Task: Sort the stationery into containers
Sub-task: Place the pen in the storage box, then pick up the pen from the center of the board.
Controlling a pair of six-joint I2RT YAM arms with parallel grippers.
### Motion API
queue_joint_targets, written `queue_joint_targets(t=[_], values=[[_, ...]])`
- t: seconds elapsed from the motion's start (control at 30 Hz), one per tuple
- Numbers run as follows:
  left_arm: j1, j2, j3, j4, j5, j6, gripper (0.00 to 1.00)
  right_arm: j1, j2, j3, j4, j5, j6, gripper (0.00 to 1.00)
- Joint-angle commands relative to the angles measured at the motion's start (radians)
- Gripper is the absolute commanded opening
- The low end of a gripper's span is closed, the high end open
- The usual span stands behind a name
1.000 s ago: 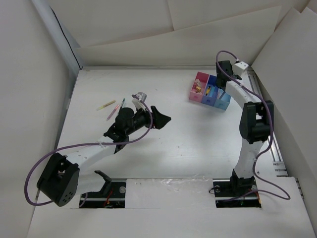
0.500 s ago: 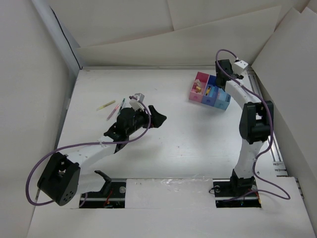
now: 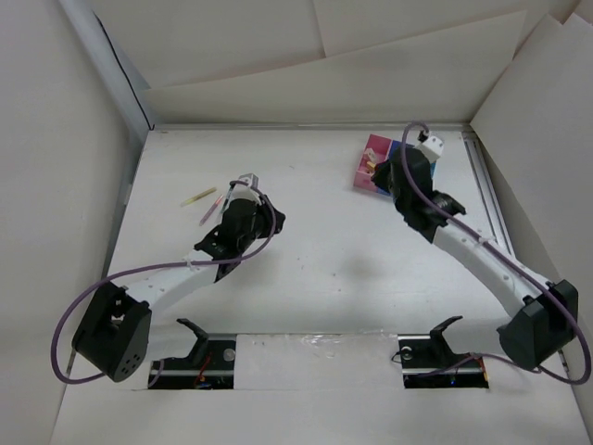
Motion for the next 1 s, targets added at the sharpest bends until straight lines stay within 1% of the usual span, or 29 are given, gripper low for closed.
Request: queue_joint_targets(t=[0.0, 0.03, 0.07, 0.13, 0.17, 0.2, 0.3, 0.37, 0.4, 0.43, 0.47, 0.53, 0.67, 0.7, 0.83, 0.97], values=[[0.038, -0.004, 0.048, -0.061, -0.090, -0.022, 0.24, 0.107, -0.012, -0.113, 0.102, -0.069, 0.044, 0.01], [0.038, 0.010, 0.048, -0.075, -0.108, -0.036, 0.24, 0.130, -0.028, -0.128, 0.114, -0.068, 0.057, 0.03], [0.048, 0.030, 0.060, -0.087, -0.143, -0.036, 0.17, 0.152, -0.028, -0.143, 0.128, -0.068, 0.057, 0.08], [0.048, 0.058, 0.096, -0.139, -0.188, -0.049, 0.13, 0.202, -0.037, -0.170, 0.128, -0.068, 0.046, 0.12], [0.048, 0.087, 0.125, -0.158, -0.209, -0.049, 0.13, 0.219, -0.037, -0.179, 0.143, -0.068, 0.046, 0.20], [0.048, 0.099, 0.140, -0.175, -0.241, -0.049, 0.12, 0.251, -0.037, -0.191, 0.155, -0.046, 0.032, 0.25], [0.059, 0.140, 0.188, -0.241, -0.291, -0.058, 0.12, 0.271, -0.051, -0.237, 0.186, -0.045, 0.023, 0.39], [0.078, 0.154, 0.206, -0.291, -0.303, -0.079, 0.18, 0.271, -0.063, -0.278, 0.217, -0.067, 0.023, 0.43], [0.087, 0.154, 0.215, -0.302, -0.312, -0.079, 0.23, 0.271, -0.063, -0.279, 0.230, -0.084, 0.023, 0.45], [0.113, 0.163, 0.216, -0.313, -0.312, -0.088, 0.29, 0.271, -0.063, -0.279, 0.231, -0.105, 0.023, 0.45], [0.133, 0.164, 0.216, -0.334, -0.312, -0.088, 0.36, 0.271, -0.063, -0.279, 0.231, -0.105, 0.023, 0.45], [0.194, 0.176, 0.226, -0.348, -0.282, -0.098, 0.40, 0.282, -0.072, -0.279, 0.231, -0.105, 0.023, 0.45], [0.268, 0.176, 0.205, -0.357, -0.268, -0.098, 0.41, 0.291, -0.092, -0.288, 0.231, -0.094, 0.023, 0.45], [0.278, 0.176, 0.205, -0.386, -0.295, -0.098, 0.43, 0.291, -0.092, -0.288, 0.231, -0.094, 0.014, 0.45], [0.279, 0.176, 0.237, -0.434, -0.332, -0.076, 0.43, 0.291, -0.120, -0.288, 0.231, -0.094, 0.014, 0.45], [0.329, 0.246, 0.280, -0.459, -0.332, -0.038, 0.41, 0.291, -0.131, -0.297, 0.231, -0.094, 0.014, 0.46]])
